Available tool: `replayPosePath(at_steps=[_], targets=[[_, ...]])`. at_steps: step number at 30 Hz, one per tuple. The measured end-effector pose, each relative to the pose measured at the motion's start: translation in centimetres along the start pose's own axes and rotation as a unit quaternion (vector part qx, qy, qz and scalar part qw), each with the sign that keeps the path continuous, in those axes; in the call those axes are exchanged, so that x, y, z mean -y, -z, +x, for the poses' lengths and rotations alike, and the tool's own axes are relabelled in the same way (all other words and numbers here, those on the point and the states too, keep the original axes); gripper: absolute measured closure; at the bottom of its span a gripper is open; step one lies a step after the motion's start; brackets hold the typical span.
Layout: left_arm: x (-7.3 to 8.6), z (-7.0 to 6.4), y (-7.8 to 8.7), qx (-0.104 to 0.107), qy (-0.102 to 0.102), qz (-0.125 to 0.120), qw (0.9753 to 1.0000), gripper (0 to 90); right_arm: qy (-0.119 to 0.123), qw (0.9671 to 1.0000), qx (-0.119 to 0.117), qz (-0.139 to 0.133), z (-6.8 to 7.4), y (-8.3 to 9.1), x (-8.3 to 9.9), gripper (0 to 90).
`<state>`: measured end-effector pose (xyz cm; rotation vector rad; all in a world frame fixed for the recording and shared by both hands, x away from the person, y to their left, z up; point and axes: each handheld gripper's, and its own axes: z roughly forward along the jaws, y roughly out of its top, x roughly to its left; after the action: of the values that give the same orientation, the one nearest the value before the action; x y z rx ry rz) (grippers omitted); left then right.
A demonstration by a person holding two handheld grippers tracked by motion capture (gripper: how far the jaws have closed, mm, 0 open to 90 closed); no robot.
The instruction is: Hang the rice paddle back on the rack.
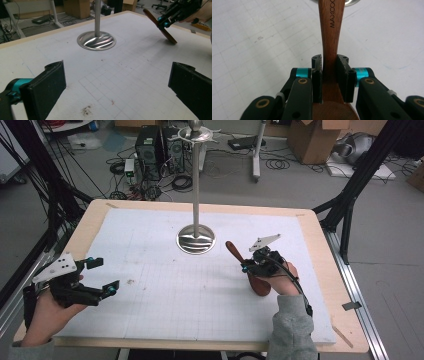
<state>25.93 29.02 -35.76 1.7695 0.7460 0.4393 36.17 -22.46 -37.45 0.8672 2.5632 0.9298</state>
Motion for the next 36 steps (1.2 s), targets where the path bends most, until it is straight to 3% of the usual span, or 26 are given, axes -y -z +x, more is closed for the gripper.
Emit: replayPosePath(at_steps=[6,8,13,16,21,24,36], targets=[[0.0,-0.1,-0.1,0.000,-0.001,0.000,1.0000,1.8,-0.008,0.9994,-0.002,-0.034,-0.2,0.9,0.0,76.0],[0.0,-0.1,-0.1,-0.001,-0.002,0.000,1.0000,1.8,-0.011,0.9978,-0.012,-0.065,-0.3,1.2,0.1,76.1],[-0.2,-0.2,0.1,-0.001,-0.008,-0.010,0.9999,2.3,-0.013,0.9960,-0.011,-0.088,-0.3,1.6,0.0,76.2],[-0.2,-0.1,0.1,-0.001,-0.006,-0.009,0.9999,2.3,-0.022,0.9933,-0.012,-0.113,-0.4,2.0,0.0,76.4],[-0.1,-0.1,0.0,0.000,-0.006,-0.005,1.0000,2.3,-0.024,0.9914,-0.009,-0.128,-0.5,2.4,0.1,76.6],[-0.1,-0.2,0.0,0.001,-0.005,-0.005,1.0000,2.3,-0.035,0.9870,-0.017,-0.156,-0.7,2.8,0.2,76.8],[0.0,-0.1,-0.2,0.003,-0.003,-0.002,1.0000,2.3,-0.047,0.9829,-0.020,-0.177,-0.7,3.1,0.3,77.0]])
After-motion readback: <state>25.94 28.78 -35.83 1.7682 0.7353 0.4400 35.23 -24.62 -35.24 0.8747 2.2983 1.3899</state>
